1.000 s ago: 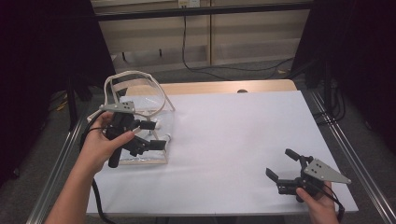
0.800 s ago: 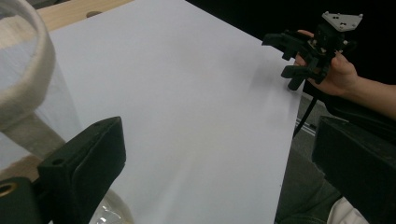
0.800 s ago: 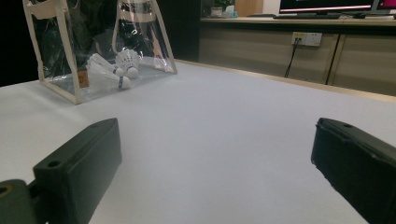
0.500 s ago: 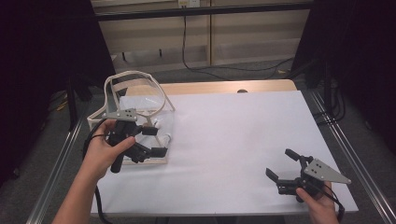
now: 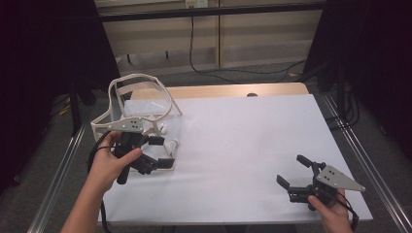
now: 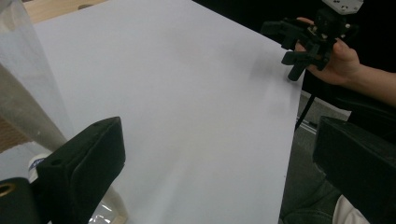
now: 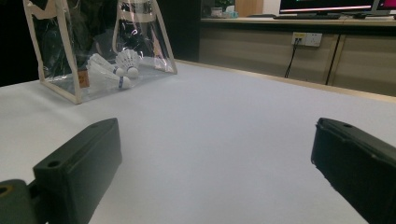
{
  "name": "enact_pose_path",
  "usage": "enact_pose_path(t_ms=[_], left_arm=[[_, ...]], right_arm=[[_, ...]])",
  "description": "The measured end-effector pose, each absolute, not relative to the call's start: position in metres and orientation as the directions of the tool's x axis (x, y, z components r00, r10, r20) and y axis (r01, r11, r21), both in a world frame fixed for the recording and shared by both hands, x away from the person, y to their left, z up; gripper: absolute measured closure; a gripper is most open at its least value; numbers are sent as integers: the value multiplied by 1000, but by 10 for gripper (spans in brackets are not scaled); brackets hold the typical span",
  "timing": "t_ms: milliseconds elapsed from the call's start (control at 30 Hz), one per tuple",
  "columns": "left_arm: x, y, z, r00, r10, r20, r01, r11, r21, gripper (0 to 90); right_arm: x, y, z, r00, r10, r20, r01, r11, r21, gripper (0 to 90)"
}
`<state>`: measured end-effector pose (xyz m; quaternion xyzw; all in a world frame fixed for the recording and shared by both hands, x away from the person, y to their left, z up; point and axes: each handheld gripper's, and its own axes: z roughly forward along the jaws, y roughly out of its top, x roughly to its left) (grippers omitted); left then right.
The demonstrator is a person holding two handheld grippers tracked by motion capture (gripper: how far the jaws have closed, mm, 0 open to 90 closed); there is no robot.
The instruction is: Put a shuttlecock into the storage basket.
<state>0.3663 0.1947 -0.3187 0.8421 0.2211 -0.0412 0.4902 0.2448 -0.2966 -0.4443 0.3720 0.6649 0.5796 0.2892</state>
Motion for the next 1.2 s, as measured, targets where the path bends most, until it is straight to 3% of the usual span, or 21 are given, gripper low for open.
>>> enact_pose_path(t_ms=[1200], left_arm=[[363,201,-354,899,325,-294,414,-411,812,30]], right_arm=[[245,-296,-445,-555,830,47,159,51,986,14]])
